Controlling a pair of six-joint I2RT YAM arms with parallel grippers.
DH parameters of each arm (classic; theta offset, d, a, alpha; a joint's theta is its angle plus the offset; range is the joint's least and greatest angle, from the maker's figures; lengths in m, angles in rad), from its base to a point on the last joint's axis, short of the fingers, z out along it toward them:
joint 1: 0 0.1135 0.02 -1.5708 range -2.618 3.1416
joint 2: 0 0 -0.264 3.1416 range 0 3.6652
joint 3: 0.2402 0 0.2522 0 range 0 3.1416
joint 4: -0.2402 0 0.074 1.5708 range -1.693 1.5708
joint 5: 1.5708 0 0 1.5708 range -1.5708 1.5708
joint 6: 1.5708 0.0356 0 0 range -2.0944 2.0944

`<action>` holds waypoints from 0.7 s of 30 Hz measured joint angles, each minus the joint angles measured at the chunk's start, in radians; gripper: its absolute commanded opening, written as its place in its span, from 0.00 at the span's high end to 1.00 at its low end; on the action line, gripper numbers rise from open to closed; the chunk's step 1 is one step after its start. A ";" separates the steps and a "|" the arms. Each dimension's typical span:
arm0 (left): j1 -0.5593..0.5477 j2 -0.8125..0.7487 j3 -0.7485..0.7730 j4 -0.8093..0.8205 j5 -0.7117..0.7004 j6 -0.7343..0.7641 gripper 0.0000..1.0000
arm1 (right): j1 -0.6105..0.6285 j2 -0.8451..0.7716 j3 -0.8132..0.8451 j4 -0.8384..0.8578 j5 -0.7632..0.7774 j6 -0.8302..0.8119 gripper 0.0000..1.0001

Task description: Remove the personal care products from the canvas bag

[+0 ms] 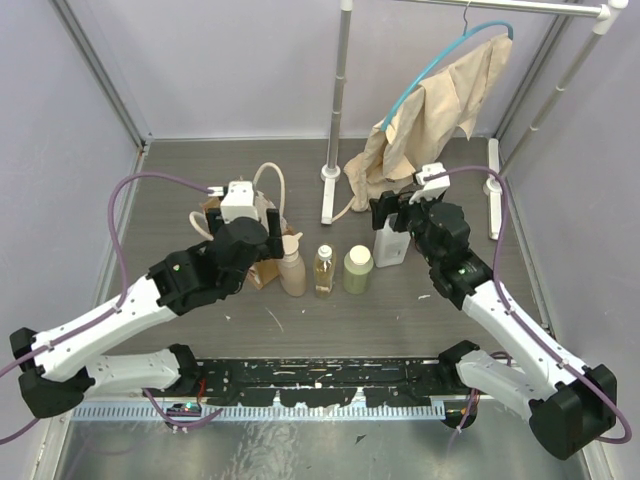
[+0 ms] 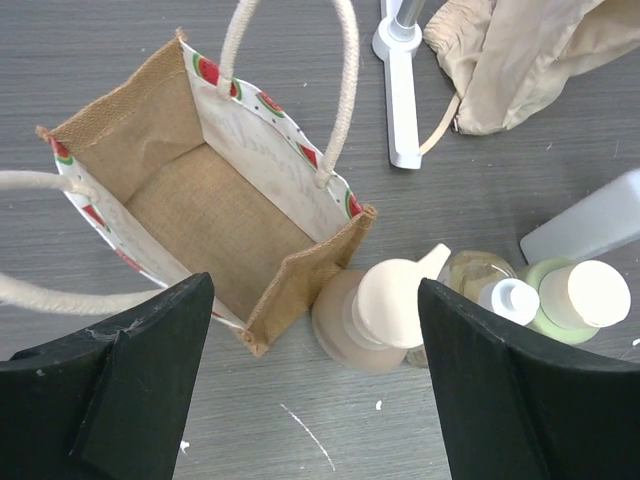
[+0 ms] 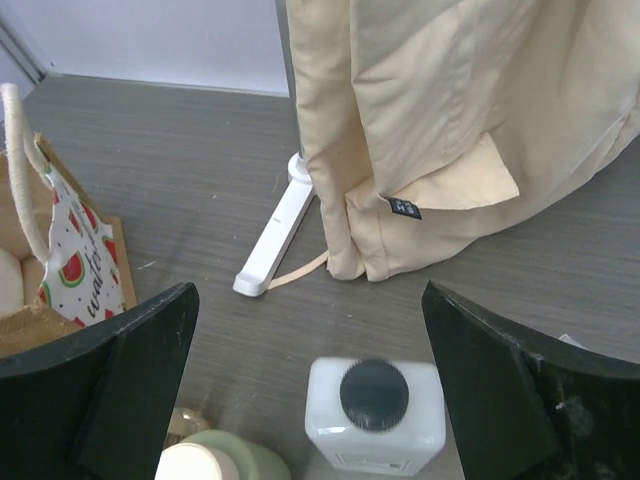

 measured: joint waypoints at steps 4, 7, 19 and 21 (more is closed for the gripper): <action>0.000 -0.048 -0.006 -0.037 -0.014 -0.020 0.07 | 0.000 0.023 0.092 -0.124 0.001 0.039 0.00; 0.001 -0.062 -0.002 -0.069 -0.037 -0.030 0.05 | 0.000 0.112 0.263 -0.259 0.006 0.063 0.00; 0.104 -0.011 0.020 -0.146 -0.040 -0.008 0.01 | 0.000 0.153 0.380 -0.455 0.008 0.086 0.00; 0.127 -0.011 0.023 -0.146 -0.033 0.011 0.01 | 0.000 0.159 0.404 -0.486 0.000 0.087 0.00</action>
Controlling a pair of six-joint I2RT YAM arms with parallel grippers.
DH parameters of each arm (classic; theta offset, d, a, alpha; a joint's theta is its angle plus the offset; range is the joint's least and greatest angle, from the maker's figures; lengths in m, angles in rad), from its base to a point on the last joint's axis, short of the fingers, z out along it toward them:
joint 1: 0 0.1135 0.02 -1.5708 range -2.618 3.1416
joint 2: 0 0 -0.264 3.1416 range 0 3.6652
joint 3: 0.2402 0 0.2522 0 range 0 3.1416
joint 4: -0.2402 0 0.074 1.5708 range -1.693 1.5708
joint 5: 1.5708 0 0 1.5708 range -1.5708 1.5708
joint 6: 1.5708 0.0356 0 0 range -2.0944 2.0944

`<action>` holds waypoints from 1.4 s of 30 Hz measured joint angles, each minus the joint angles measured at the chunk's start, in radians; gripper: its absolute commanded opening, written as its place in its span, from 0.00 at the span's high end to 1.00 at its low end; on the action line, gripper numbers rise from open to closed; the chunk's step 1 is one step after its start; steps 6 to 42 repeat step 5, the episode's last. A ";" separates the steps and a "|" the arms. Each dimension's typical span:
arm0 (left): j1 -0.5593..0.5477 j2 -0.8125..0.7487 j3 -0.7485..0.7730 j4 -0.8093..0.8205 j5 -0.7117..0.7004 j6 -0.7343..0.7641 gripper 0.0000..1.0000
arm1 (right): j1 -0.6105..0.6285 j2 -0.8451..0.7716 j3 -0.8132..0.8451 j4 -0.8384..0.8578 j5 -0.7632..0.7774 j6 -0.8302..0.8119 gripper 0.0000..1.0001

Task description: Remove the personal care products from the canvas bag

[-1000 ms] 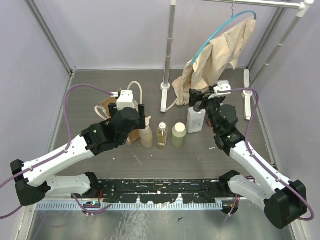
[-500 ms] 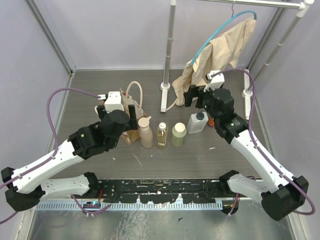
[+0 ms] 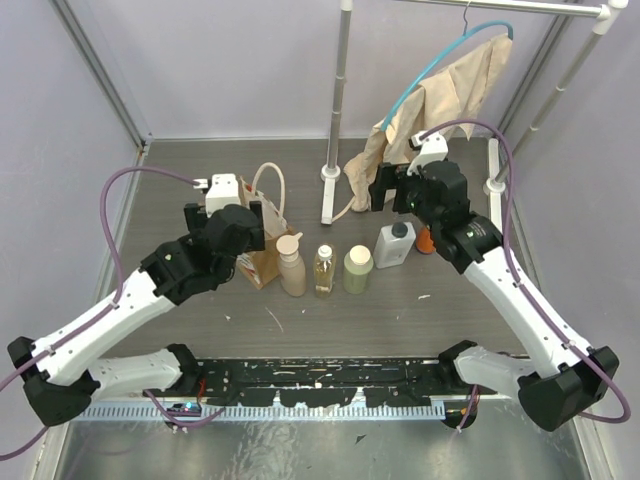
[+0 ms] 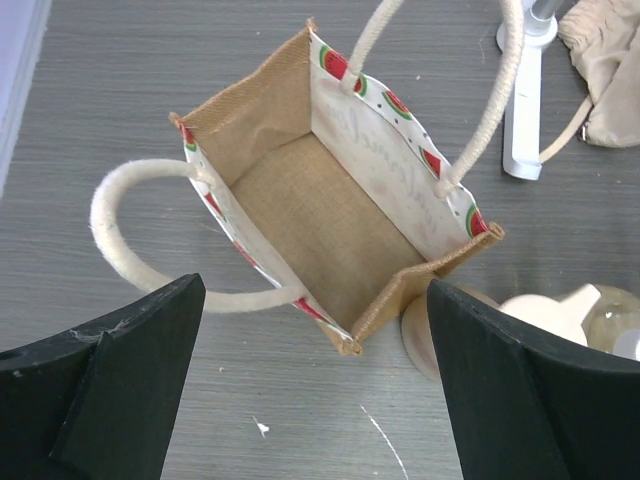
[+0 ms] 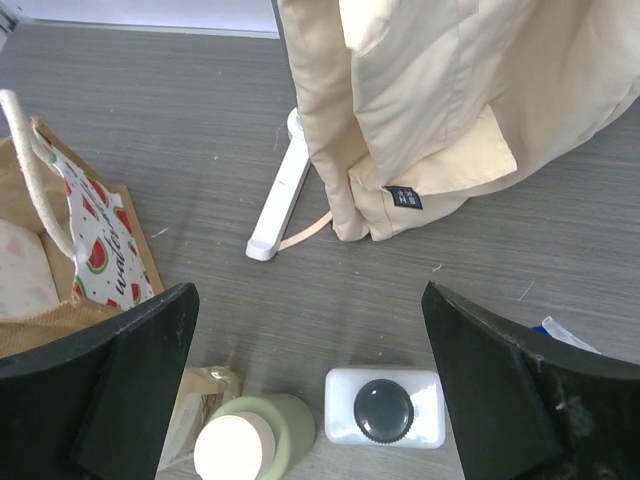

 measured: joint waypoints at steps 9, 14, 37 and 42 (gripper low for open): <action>0.057 0.002 0.021 -0.006 0.020 0.030 0.02 | 0.000 0.042 0.078 -0.041 0.008 -0.003 0.00; 0.057 0.002 0.021 -0.006 0.020 0.030 0.02 | 0.000 0.042 0.078 -0.041 0.008 -0.003 0.00; 0.057 0.002 0.021 -0.006 0.020 0.030 0.02 | 0.000 0.042 0.078 -0.041 0.008 -0.003 0.00; 0.057 0.002 0.021 -0.006 0.020 0.030 0.02 | 0.000 0.042 0.078 -0.041 0.008 -0.003 0.00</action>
